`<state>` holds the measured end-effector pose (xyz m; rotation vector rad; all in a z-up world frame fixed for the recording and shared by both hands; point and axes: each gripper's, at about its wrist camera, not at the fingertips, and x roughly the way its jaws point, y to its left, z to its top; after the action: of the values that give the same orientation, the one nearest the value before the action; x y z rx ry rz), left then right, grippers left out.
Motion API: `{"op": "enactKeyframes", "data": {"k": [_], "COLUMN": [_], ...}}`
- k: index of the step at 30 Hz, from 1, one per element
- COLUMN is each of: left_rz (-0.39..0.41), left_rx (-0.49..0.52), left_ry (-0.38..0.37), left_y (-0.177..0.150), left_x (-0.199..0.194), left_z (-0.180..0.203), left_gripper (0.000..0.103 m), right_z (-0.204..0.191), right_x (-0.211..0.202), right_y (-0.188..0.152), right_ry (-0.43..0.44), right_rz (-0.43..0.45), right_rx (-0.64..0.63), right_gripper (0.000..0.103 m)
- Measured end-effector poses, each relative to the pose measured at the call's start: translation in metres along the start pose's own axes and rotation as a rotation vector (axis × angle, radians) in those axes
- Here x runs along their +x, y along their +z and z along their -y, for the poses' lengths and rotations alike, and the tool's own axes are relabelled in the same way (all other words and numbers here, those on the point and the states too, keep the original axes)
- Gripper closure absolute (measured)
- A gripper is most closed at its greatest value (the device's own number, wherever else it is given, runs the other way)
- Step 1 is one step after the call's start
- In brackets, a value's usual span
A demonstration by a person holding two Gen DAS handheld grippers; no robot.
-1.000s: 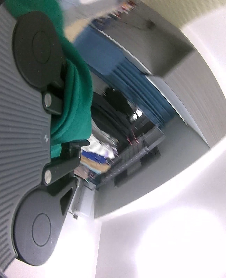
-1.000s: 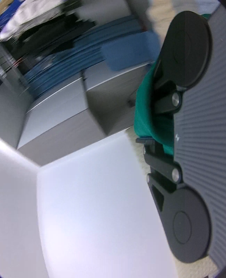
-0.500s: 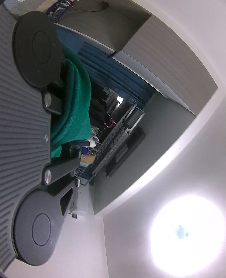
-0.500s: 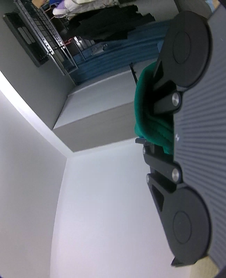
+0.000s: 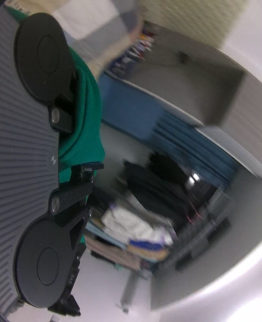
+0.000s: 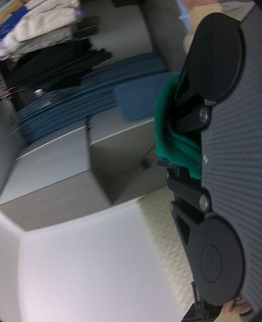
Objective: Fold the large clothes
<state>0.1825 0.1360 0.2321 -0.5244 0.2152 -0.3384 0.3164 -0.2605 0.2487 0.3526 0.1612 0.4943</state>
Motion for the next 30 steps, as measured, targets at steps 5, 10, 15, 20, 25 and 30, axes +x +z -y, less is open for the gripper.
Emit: {"op": "enactKeyframes", "data": {"k": [5,10,15,20,25,30], "left_rz": [-0.064,-0.133,-0.227,-0.280,-0.307,-0.296], "left_rx": [-0.034,-0.088,-0.067,-0.057,-0.083,-0.066], "left_ry": [0.086,0.163,0.233,0.288,0.302,0.331], "left_y": [-0.069,-0.139,-0.190,-0.219,-0.214,-0.191], "left_x": [0.133,0.256,0.339,0.374,0.365,0.321], "left_z": [-0.106,-0.206,-0.273,-0.306,-0.306,-0.279], "left_gripper": [0.099,0.099,0.099,0.098,0.084,0.045], "right_z": [0.045,0.086,0.115,0.130,0.129,0.116], "right_x": [0.083,0.159,0.214,0.240,0.243,0.228], "right_y": [-0.070,-0.141,-0.208,-0.243,-0.266,-0.256], "right_ry": [-0.090,-0.165,-0.227,-0.281,-0.313,-0.321], "right_rz": [-0.077,-0.136,-0.223,-0.296,-0.324,-0.318], "right_rx": [-0.016,-0.015,-0.037,-0.030,-0.048,-0.012], "right_gripper": [0.095,0.095,0.095,0.093,0.093,0.055]}}
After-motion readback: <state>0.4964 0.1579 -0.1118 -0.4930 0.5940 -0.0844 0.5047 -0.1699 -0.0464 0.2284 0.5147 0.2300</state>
